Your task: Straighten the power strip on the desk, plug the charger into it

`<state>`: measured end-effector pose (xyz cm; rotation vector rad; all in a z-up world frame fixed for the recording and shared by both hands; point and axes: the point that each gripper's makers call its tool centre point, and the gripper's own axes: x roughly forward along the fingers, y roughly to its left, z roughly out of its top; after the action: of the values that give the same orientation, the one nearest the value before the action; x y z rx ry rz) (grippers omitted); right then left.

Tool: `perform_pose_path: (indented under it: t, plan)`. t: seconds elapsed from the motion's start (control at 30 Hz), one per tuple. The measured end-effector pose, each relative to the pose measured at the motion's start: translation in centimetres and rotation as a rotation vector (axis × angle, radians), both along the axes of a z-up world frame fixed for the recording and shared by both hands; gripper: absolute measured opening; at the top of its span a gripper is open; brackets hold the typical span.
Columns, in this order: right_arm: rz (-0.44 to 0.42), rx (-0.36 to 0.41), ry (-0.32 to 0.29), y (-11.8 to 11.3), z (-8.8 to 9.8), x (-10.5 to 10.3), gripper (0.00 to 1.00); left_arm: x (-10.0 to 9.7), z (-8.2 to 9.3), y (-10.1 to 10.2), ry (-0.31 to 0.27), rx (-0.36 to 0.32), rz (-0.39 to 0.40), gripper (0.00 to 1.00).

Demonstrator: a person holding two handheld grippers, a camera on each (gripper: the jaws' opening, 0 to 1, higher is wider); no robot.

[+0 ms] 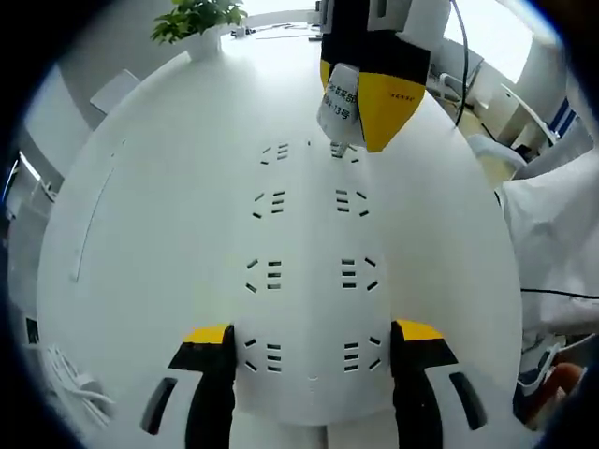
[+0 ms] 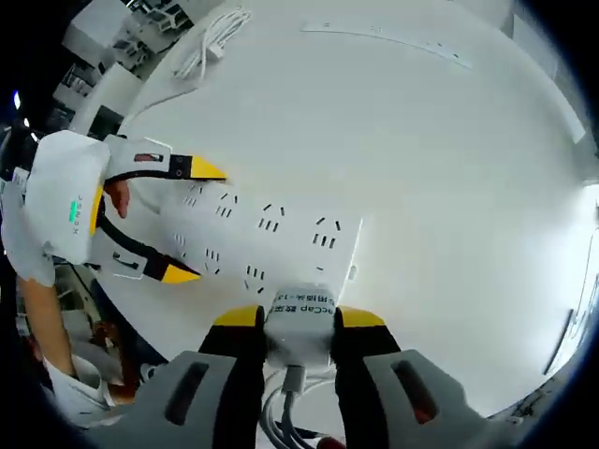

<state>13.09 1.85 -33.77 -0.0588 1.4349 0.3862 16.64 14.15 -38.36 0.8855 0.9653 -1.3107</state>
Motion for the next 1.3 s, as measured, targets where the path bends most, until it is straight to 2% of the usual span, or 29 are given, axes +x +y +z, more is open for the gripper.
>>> perform_pose_path:
  t: [0.03,0.07,0.2,0.23,0.27,0.3,0.33,0.63,0.73,0.8,0.9,0.93,0.97,1.07,1.17,1.3]
  plan:
    - [0.002,0.001,0.001,-0.1,0.0,0.1,0.27,0.0,0.0,0.0,0.000,-0.001,0.001,0.68]
    - [-0.034,0.022,0.012,0.0,0.0,0.0,0.27,0.0,0.0,0.0,0.001,-0.001,0.002,0.68]
    - [-0.092,0.057,0.022,0.0,-0.1,0.3,0.27,0.0,0.0,0.0,0.001,-0.004,0.005,0.68]
    - [-0.089,0.051,0.022,0.2,-0.5,0.2,0.27,0.0,0.0,0.0,0.001,-0.002,0.005,0.68]
    - [-0.130,0.022,0.023,0.1,-0.3,0.2,0.27,-0.1,0.0,0.0,0.001,0.003,0.006,0.68]
    - [-0.088,0.022,0.016,0.3,-0.3,1.2,0.27,-0.1,0.1,0.0,0.001,0.007,0.007,0.68]
    - [-0.092,0.010,0.012,0.1,-0.2,1.4,0.27,0.0,0.1,0.1,0.001,0.009,0.007,0.68]
    - [-0.079,-0.049,-0.019,0.3,-0.1,0.9,0.26,0.0,0.1,0.1,0.000,0.019,0.002,0.68]
    - [-0.087,-0.068,-0.053,0.5,-0.1,1.5,0.26,-0.1,0.1,0.1,-0.001,0.024,0.001,0.67]
    - [-0.070,-0.081,-0.052,0.6,-0.1,1.5,0.25,-0.1,0.2,0.1,-0.001,0.025,0.002,0.67]
    - [-0.222,-0.112,-0.036,0.3,-2.4,1.0,0.26,-0.2,0.2,0.2,-0.005,0.032,0.012,0.67]
    - [-0.097,-0.117,-0.095,0.4,-2.7,1.6,0.26,-0.2,0.1,0.2,-0.004,0.036,0.019,0.67]
    - [-0.097,-0.103,-0.096,0.5,-2.9,1.6,0.26,-0.2,0.1,0.3,-0.004,0.039,0.027,0.67]
    - [-0.116,-0.073,-0.086,0.2,-1.1,2.6,0.27,-0.2,0.2,0.4,-0.002,0.026,0.036,0.67]
    - [-0.101,-0.049,-0.096,0.4,-1.0,2.1,0.28,-0.2,0.1,0.4,0.001,0.032,0.039,0.68]
    - [-0.050,-0.010,-0.155,0.6,-0.5,2.0,0.29,-0.2,0.1,0.5,0.001,0.033,0.041,0.68]
